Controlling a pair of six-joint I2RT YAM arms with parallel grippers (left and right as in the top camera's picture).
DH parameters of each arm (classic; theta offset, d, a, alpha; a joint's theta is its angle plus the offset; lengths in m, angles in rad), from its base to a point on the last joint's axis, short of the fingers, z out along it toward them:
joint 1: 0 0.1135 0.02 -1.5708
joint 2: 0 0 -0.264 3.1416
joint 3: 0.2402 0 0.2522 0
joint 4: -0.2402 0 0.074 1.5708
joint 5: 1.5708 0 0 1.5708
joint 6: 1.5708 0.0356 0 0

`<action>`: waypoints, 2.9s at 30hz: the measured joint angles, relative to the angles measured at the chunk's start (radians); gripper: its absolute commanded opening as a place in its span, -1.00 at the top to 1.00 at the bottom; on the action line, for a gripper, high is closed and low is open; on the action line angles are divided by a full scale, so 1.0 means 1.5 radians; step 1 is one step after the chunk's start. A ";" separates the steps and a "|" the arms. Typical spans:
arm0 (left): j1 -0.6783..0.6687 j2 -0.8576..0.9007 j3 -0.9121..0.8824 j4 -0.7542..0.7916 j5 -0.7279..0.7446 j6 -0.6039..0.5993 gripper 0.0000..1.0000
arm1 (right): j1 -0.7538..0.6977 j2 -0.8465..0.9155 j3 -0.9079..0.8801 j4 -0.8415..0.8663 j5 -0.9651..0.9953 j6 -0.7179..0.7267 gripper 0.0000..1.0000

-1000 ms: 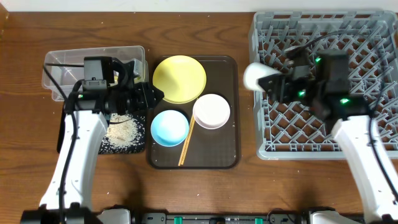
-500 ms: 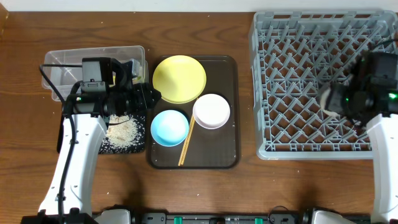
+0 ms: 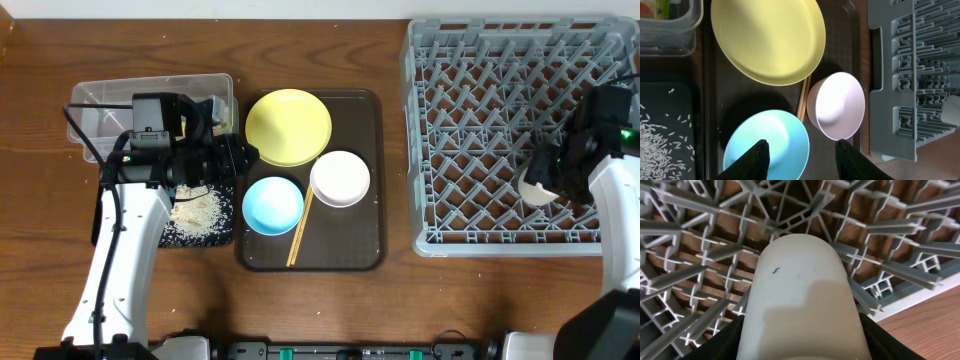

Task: Sort waste into correct bins and load items into the dishwasher rack
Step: 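Lower cream cup into dish rack with right gripper and release, then reach right gripper to pink bowl and grasp its rim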

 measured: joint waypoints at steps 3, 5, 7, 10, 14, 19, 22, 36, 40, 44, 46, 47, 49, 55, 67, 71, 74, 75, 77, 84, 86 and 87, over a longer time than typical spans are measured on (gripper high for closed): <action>0.000 0.000 0.000 0.000 0.000 0.002 -0.04 | 0.000 0.018 0.000 -0.005 -0.004 0.000 0.37; 0.000 0.000 0.000 0.000 0.000 0.002 -0.04 | 0.000 0.028 0.000 -0.008 -0.004 0.000 0.17; 0.000 0.000 0.000 0.000 0.000 0.002 -0.04 | 0.000 0.040 0.000 -0.010 -0.005 0.000 -0.19; 0.000 0.000 0.000 -0.001 0.000 0.002 -0.05 | 0.000 0.050 -0.001 -0.012 -0.007 0.007 -0.45; 0.000 0.000 0.000 -0.008 0.000 0.002 -0.12 | 0.000 0.051 -0.001 -0.012 -0.009 0.008 -0.60; 0.000 0.000 0.000 -0.013 0.000 0.002 -0.14 | 0.000 0.050 -0.001 -0.011 -0.015 0.007 -0.58; 0.000 0.000 0.000 -0.016 0.000 0.002 -0.13 | 0.000 0.041 0.002 -0.003 -0.060 -0.010 -0.56; 0.000 0.000 0.000 -0.096 -0.153 -0.004 -0.23 | 0.211 -0.043 0.044 0.211 -0.342 -0.111 -0.62; 0.000 0.000 0.000 -0.105 -0.202 -0.011 -0.25 | 0.311 -0.006 0.044 0.242 -0.318 -0.122 -0.63; 0.000 0.000 0.000 -0.106 -0.222 -0.018 -0.25 | 0.387 0.048 0.044 0.251 -0.282 -0.127 -0.53; 0.000 0.000 0.000 -0.106 -0.227 -0.019 -0.26 | 0.412 0.077 0.044 0.252 -0.262 -0.130 -0.43; 0.000 0.000 0.000 -0.106 -0.227 -0.020 -0.26 | 0.426 0.096 0.044 0.254 -0.254 -0.130 -0.40; 0.000 0.000 0.000 -0.106 -0.229 -0.021 -0.26 | 0.446 0.133 0.044 0.258 -0.243 -0.128 -0.26; 0.000 0.000 0.000 -0.107 -0.232 -0.021 -0.25 | 0.476 0.223 0.044 0.267 -0.221 -0.115 0.36; 0.000 0.000 0.000 -0.107 -0.234 -0.021 -0.26 | 0.486 0.257 0.044 0.275 -0.159 -0.081 0.80; 0.000 0.000 0.000 -0.107 -0.235 -0.021 -0.26 | 0.487 0.257 0.044 0.270 -0.155 -0.079 0.81; 0.000 0.000 0.000 -0.107 -0.237 -0.021 -0.26 | 0.487 0.257 0.044 0.267 -0.153 -0.077 0.86; 0.000 0.000 0.000 -0.107 -0.237 -0.021 -0.26 | 0.487 0.257 0.044 0.267 -0.153 -0.076 0.87; 0.000 0.000 0.000 -0.107 -0.237 -0.021 -0.26 | 0.487 0.257 0.044 0.266 -0.152 -0.073 0.88; 0.000 0.000 0.000 -0.108 -0.237 -0.021 -0.27 | 0.487 0.257 0.044 0.258 -0.151 -0.073 0.90; 0.000 0.000 0.000 -0.109 -0.237 -0.021 -0.26 | 0.487 0.257 0.044 0.254 -0.151 -0.073 0.92; 0.000 0.000 0.000 -0.109 -0.237 -0.021 -0.27 | 0.487 0.257 0.044 0.252 -0.151 -0.073 0.94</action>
